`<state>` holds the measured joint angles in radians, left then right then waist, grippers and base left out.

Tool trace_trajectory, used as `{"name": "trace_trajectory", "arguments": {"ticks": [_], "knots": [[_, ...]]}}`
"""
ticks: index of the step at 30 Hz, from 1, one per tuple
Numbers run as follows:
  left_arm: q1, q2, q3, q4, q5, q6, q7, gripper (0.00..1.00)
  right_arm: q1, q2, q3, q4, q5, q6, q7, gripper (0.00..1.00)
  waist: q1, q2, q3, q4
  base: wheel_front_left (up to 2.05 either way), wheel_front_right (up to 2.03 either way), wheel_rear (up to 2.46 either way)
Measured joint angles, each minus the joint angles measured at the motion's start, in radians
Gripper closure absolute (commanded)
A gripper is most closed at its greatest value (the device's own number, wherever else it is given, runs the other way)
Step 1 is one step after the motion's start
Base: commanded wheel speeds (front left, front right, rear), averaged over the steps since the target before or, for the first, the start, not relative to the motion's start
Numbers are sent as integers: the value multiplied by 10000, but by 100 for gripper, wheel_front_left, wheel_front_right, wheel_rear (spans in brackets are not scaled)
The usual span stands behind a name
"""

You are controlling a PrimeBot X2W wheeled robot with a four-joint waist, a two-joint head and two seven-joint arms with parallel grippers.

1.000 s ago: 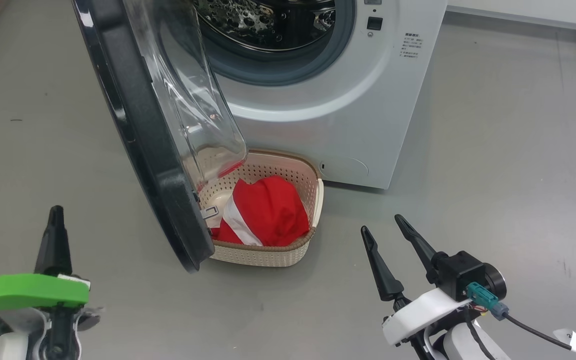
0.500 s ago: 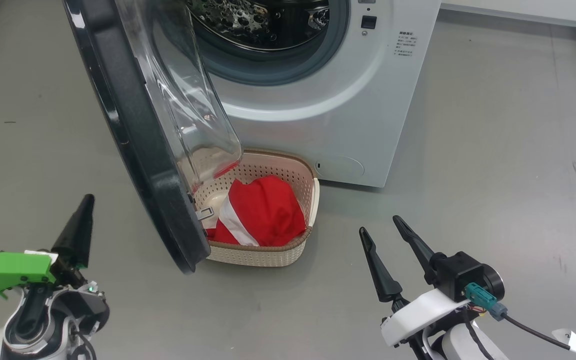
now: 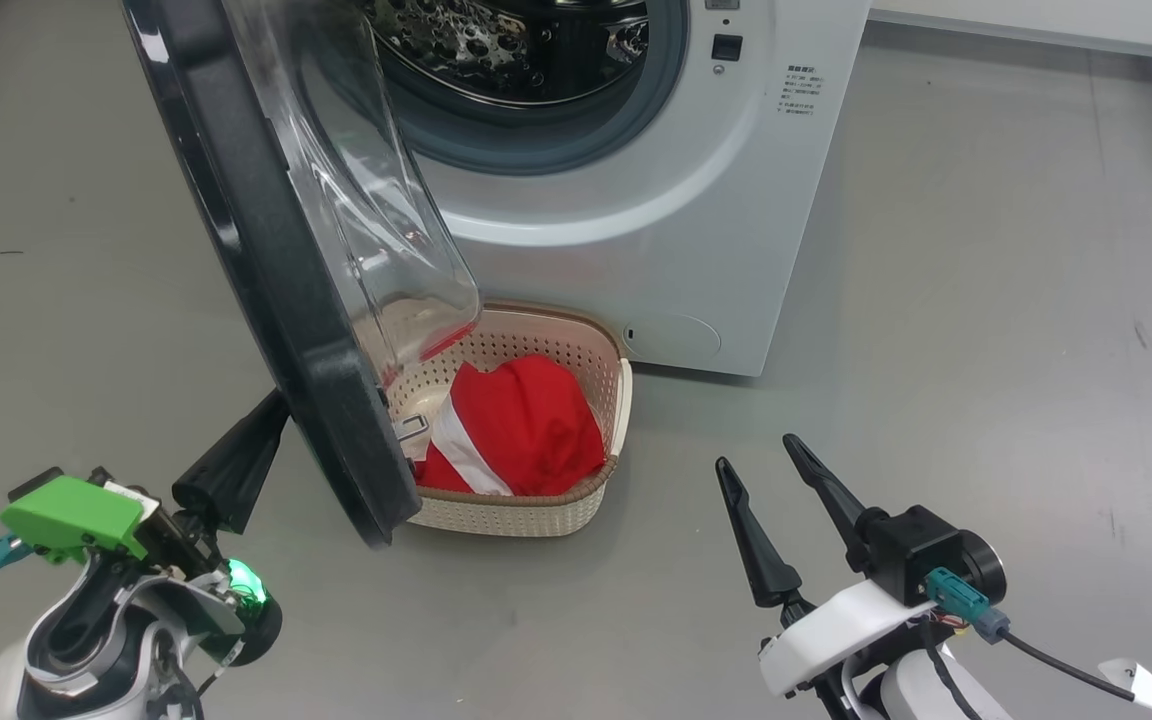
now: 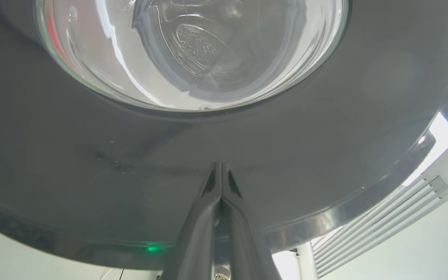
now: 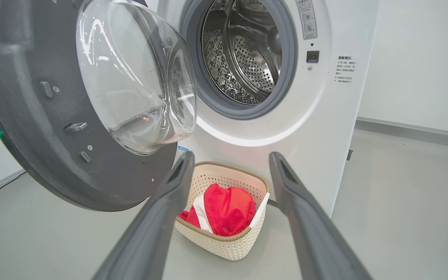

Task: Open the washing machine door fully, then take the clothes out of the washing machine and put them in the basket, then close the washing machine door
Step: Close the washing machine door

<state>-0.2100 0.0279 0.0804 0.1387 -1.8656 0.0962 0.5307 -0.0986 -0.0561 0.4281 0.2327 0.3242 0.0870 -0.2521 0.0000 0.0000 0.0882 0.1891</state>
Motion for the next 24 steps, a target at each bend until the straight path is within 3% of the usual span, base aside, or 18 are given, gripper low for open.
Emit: {"name": "trace_trajectory", "arguments": {"ticks": [12, 24], "knots": [[250, 69, 23, -424, -313, 128, 151, 100, -11, 0, 290, 44, 0, 44, 0, 0, 0, 0, 95, -524, 0, 0, 0], [251, 77, -265, -869, -232, 150, 27, 100, -173, 0, 224, -94, 13, -21, 0, 0, 0, 0, 444, -1572, 0, 0, 0]]}}
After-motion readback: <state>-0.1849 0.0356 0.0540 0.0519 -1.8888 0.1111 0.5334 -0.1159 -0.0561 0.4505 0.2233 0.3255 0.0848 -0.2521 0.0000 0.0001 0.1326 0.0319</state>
